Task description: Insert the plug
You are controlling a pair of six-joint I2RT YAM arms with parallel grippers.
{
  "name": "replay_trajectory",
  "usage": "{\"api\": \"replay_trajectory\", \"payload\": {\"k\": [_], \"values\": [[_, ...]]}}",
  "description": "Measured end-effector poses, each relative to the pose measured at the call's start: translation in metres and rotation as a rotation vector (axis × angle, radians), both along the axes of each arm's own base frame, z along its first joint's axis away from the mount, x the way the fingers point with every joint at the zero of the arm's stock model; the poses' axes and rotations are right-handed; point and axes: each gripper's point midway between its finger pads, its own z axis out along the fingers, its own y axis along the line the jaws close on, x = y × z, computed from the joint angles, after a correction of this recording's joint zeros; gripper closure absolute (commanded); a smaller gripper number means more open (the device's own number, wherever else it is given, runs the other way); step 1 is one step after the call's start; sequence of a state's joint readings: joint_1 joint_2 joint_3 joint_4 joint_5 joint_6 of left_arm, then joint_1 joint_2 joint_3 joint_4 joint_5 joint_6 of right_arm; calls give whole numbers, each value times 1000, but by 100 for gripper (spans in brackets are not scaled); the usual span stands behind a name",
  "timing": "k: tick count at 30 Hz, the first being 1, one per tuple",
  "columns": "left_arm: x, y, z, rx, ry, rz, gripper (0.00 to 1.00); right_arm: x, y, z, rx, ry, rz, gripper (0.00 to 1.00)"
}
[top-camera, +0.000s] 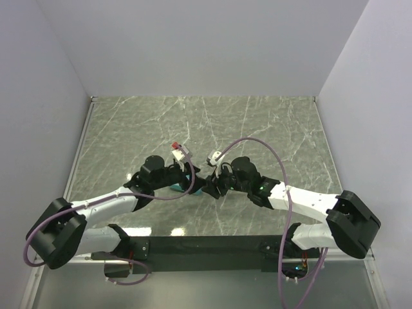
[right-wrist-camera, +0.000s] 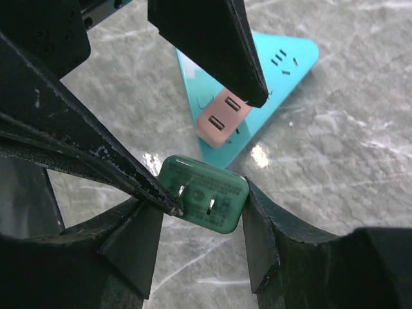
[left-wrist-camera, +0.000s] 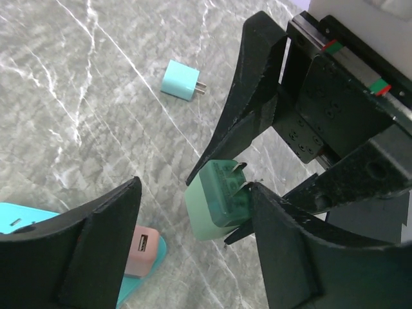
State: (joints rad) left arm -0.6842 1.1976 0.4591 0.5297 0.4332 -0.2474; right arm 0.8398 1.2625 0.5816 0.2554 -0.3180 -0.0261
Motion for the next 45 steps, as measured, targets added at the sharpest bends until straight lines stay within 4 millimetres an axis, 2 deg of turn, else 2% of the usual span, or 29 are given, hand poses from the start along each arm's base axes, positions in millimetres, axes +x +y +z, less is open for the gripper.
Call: {"api": "replay_trajectory", "payload": {"k": [1,6,9,10,12,13,15,16,17,23,28,33,34,41,45], "values": [[0,-1,-1,4,4,-4,32,0,-1,-2,-7,2,-3,69],[-4,-11,-8,27,14,-30,38,-3,-2,-10,-34,17,3,68],[-7,-17,-10,33,11,-52,49,-8,1,-12,-40,22,22,68],[-9,-20,-10,33,8,-60,56,-9,0,-13,-44,25,24,69],[-13,-25,-11,33,7,-79,64,-9,0,-15,-52,28,23,69],[-14,-27,-11,35,6,-84,75,-9,-1,-16,-55,32,23,69],[-13,-30,-12,46,-6,-89,87,-7,-4,-19,-70,42,0,69],[-14,-33,-13,48,-8,-101,96,-6,-6,-22,-79,48,-11,68],[-14,-35,-13,50,-6,-103,100,-5,-8,-23,-87,49,-24,68],[-8,-40,-17,65,-9,-86,100,3,-14,-27,-110,51,-88,66],[-1,-41,-13,64,-14,-45,100,9,-18,-24,-111,35,-129,39],[7,-36,-17,80,11,25,100,18,-15,-3,-59,-25,-156,27],[10,-34,-19,86,14,45,100,20,-15,1,-49,-37,-165,9],[33,-10,-17,93,49,200,100,33,-25,30,12,-109,-239,6],[48,9,14,22,19,285,100,35,-35,50,93,-147,-279,5]]}}
